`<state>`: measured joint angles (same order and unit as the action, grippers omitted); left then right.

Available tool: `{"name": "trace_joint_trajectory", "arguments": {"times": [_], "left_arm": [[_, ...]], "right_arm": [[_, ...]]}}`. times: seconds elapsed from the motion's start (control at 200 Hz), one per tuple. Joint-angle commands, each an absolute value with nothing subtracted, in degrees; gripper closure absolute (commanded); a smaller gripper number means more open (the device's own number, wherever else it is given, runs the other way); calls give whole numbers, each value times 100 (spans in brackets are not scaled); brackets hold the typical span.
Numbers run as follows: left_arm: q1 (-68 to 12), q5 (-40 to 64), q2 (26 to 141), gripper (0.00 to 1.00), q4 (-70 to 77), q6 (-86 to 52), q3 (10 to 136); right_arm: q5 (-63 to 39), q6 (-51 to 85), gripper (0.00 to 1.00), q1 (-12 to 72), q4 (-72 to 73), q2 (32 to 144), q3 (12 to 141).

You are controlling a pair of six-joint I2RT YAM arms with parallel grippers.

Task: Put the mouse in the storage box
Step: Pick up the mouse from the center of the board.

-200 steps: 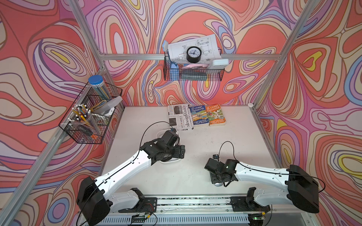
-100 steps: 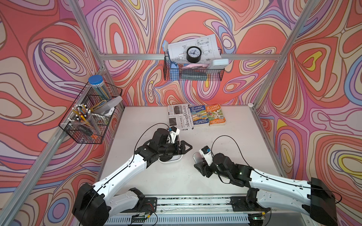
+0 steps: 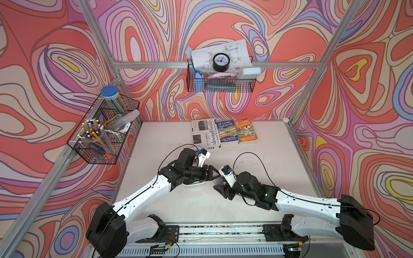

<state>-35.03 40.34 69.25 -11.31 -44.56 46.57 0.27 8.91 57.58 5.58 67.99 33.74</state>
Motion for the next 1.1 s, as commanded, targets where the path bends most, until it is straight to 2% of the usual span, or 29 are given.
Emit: {"name": "trace_joint_trajectory", "arguments": {"times": [0.0, 0.125, 0.265, 0.391, 0.501, 0.556, 0.616, 0.871, 1.092], "left_arm": [[-3622, 4056, 7060, 48, -1317, -4274, 4648], [-3683, 3992, 7152, 60, -1435, -4202, 4735], [-3688, 3818, 7188, 85, -1475, -4158, 4836], [-3670, 3582, 7223, 100, -1654, -4170, 4969], [-3515, 3506, 7295, 100, -1614, -4209, 5096], [-3348, 3523, 7317, 100, -1572, -4227, 5165], [-3117, 3533, 7339, 100, -1556, -4251, 5223], [-1925, 3582, 7511, 100, -1023, -4430, 5100], [-1428, 3735, 8215, 100, -341, -4605, 5068]], "right_arm": [[35, 743, 46, 5784, 765, 6868, 3582], [70, 720, 46, 5788, 740, 6952, 3633], [61, 749, 46, 5784, 743, 7025, 3660], [40, 756, 42, 5783, 773, 7066, 3647], [142, 795, 17, 5783, 730, 7075, 3652], [250, 817, 8, 5783, 722, 7029, 3630], [416, 838, 3, 5779, 729, 6958, 3564], [617, 990, 2, 5537, 807, 6614, 3243], [189, 1397, 2, 5130, 913, 6451, 3055]]}}
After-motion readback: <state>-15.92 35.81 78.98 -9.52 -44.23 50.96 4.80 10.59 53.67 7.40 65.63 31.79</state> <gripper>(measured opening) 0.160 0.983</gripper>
